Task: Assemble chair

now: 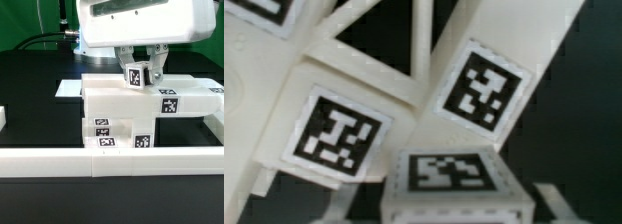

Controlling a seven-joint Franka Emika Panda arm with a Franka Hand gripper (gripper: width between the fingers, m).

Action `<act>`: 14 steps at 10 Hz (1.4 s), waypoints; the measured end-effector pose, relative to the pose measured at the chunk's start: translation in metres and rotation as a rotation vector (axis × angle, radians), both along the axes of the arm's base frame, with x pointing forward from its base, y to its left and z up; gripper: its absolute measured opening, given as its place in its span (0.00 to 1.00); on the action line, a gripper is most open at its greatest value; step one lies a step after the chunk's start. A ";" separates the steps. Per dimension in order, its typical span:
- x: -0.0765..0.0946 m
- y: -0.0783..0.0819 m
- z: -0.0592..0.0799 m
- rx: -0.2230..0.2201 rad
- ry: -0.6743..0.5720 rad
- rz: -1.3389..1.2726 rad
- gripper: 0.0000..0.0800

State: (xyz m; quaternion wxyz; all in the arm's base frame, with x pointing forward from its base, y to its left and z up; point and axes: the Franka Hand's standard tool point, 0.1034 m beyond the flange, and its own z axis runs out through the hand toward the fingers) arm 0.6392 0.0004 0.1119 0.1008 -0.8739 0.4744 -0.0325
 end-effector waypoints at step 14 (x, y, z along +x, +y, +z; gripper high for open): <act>0.001 0.003 0.003 -0.221 -0.100 1.193 0.81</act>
Offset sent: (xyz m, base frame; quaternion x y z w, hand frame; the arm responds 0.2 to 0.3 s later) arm 0.0000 0.0000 0.0000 0.0000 0.0000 -0.1296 0.9916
